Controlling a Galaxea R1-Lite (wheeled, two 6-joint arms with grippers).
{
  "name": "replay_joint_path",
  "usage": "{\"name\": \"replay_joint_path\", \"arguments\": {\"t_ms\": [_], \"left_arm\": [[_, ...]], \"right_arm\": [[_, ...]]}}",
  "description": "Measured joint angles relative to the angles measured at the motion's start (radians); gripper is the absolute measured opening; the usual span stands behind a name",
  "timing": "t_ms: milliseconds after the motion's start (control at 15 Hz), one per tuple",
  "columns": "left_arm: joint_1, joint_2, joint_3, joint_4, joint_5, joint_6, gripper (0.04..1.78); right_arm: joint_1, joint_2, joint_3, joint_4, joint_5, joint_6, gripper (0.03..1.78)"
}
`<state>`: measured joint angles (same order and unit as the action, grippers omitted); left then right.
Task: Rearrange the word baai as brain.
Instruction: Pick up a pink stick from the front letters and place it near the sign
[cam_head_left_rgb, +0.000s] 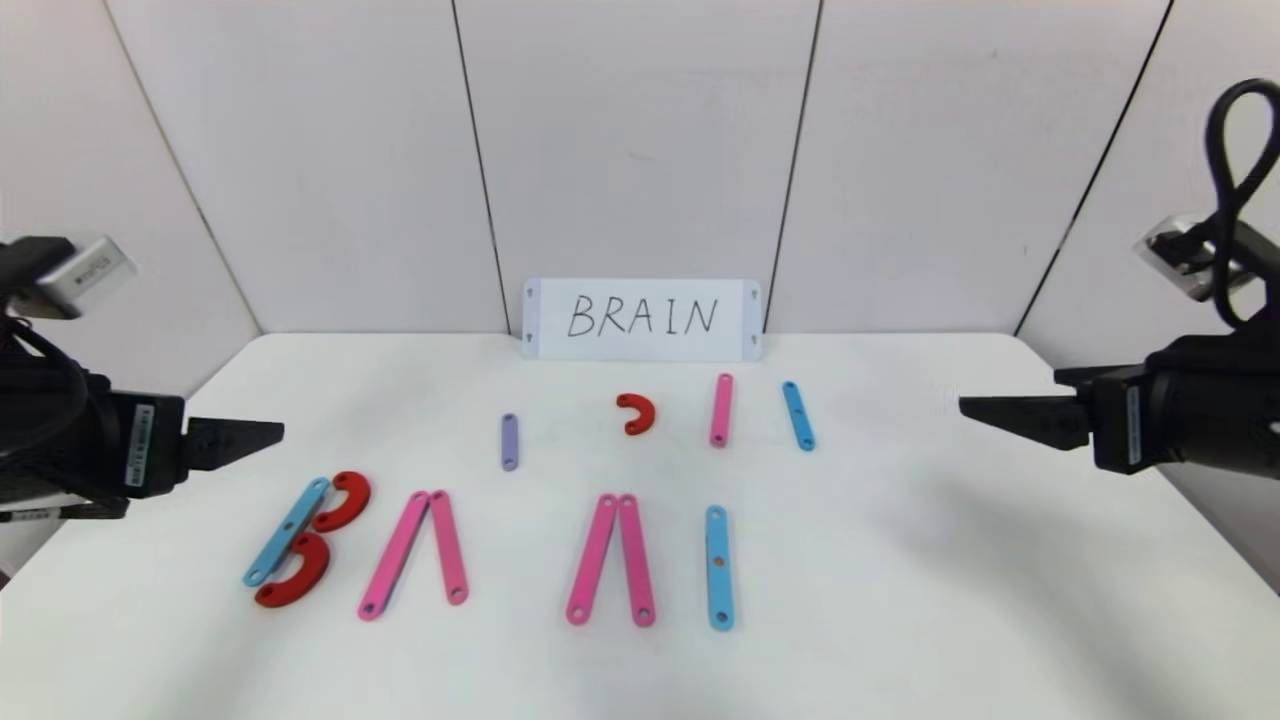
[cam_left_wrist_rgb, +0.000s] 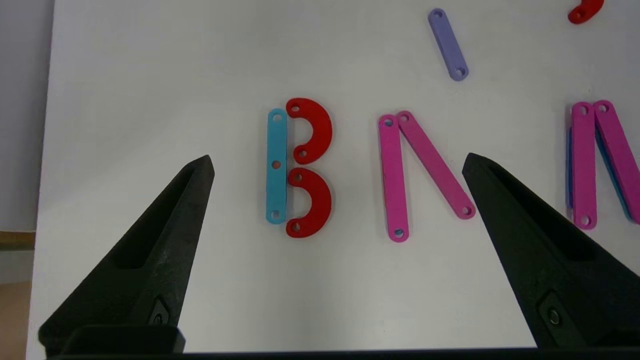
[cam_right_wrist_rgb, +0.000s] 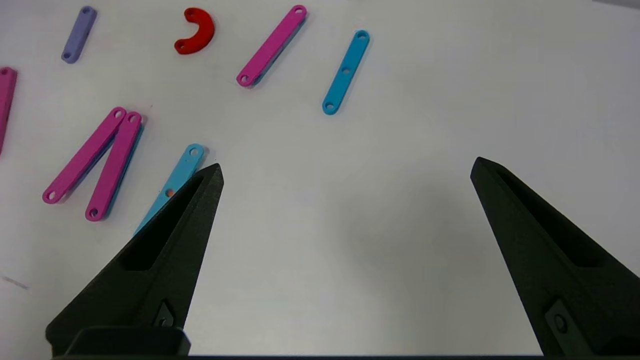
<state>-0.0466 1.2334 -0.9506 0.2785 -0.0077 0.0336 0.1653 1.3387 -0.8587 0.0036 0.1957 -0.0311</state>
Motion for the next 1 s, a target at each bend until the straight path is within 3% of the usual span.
{"name": "replay_joint_path", "arguments": {"t_ms": [133,1000], "left_arm": [[-0.036,0.043,-0.003,0.038,0.001,0.000,1.74],[-0.122,0.233,0.035,0.056,0.010,0.009,1.74]], "right_arm": [[0.016,0.053,-0.005,-0.020,0.024,0.000,1.73],[0.052,0.169,-0.030,-0.031,0.027,-0.004,1.73]]}}
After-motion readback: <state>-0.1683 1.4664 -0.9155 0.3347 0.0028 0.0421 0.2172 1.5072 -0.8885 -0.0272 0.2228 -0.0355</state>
